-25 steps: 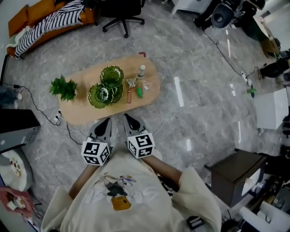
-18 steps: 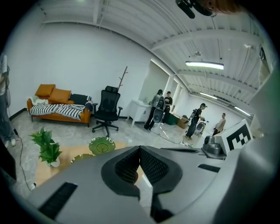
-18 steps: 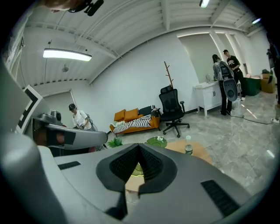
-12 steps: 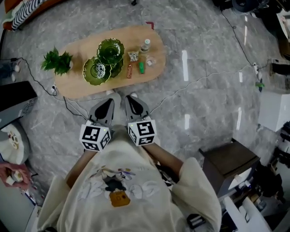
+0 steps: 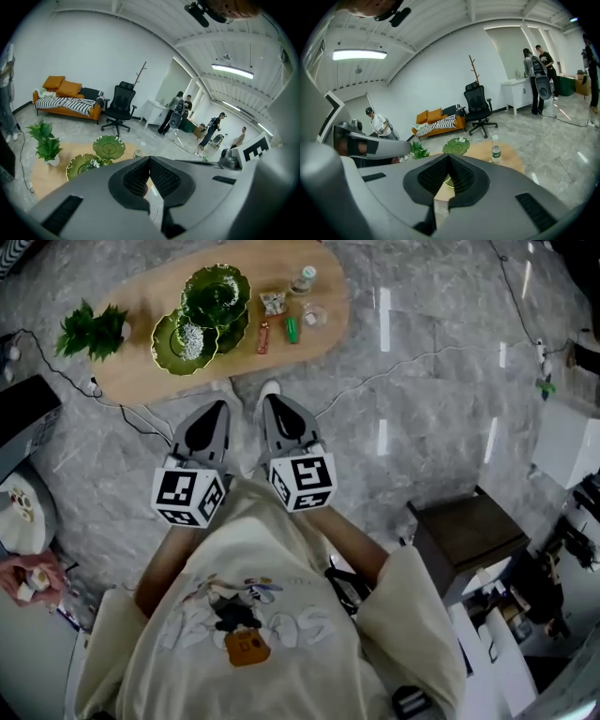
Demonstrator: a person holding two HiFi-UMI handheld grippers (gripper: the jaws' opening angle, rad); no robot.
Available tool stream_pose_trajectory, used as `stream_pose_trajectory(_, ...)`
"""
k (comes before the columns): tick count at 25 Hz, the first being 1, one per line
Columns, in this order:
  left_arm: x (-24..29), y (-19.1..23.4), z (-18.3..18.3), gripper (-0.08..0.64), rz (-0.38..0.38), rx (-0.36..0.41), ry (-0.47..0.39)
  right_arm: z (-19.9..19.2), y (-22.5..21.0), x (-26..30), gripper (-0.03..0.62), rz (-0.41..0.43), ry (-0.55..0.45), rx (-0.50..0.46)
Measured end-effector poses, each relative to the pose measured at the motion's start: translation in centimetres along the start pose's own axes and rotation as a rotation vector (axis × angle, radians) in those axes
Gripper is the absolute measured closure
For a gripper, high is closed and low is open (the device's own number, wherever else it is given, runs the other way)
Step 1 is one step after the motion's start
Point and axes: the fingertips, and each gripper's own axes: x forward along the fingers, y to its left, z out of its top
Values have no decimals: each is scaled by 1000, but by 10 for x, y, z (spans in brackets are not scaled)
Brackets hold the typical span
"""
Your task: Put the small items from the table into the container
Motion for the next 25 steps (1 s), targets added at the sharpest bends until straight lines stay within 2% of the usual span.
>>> stream_pose_trajectory(17, 36, 38, -43, 552, 41, -89, 40, -35, -17, 53, 586, -12, 78, 32)
stream_pose_trajectory(25, 53, 58, -56, 552, 44, -100, 51, -51, -19, 77, 586, -20, 88, 59)
